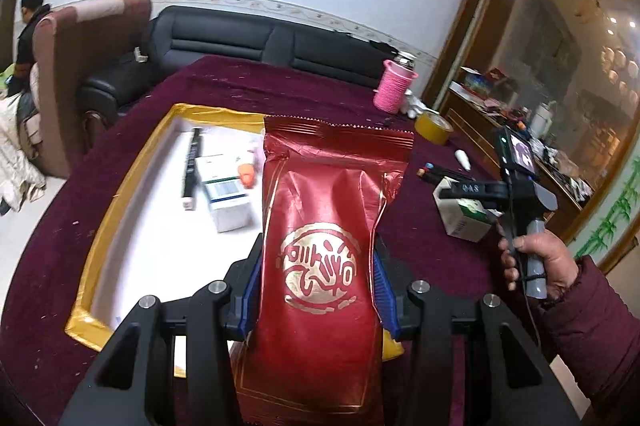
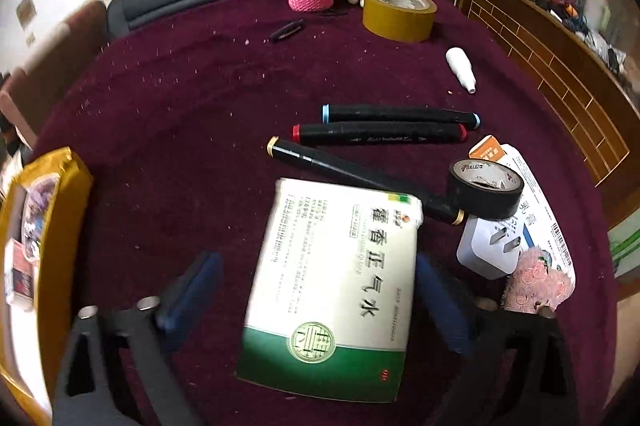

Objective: Organize objects
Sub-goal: 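Carry the packet and green box into the tray and open both tools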

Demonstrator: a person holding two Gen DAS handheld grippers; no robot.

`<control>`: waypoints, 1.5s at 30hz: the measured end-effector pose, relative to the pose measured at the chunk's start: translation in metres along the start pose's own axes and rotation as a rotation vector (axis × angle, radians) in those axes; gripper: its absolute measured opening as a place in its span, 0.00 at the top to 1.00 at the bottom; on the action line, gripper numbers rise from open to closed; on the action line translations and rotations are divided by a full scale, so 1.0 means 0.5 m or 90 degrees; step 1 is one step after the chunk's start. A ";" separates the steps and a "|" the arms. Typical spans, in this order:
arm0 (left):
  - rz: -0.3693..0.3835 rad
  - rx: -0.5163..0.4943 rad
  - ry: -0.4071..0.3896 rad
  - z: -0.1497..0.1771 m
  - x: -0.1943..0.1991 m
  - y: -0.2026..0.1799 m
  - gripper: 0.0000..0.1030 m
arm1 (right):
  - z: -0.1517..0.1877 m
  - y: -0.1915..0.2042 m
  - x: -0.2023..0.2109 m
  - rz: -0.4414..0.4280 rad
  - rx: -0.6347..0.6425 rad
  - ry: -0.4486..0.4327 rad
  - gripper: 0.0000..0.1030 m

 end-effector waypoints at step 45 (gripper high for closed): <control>-0.123 0.088 0.146 0.005 -0.128 0.216 0.52 | 0.237 0.466 0.086 -0.299 0.199 0.152 0.26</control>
Point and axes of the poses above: each gripper's, at about its wrist camera, not at the fingertips, and x roughly against the way its jaws point, y to its left, z to its underside, the point moved 3 cm from there along -x, roughly the way its jaws point, and after that the axes turned 13 degrees about -x, right-handed, at the moved point
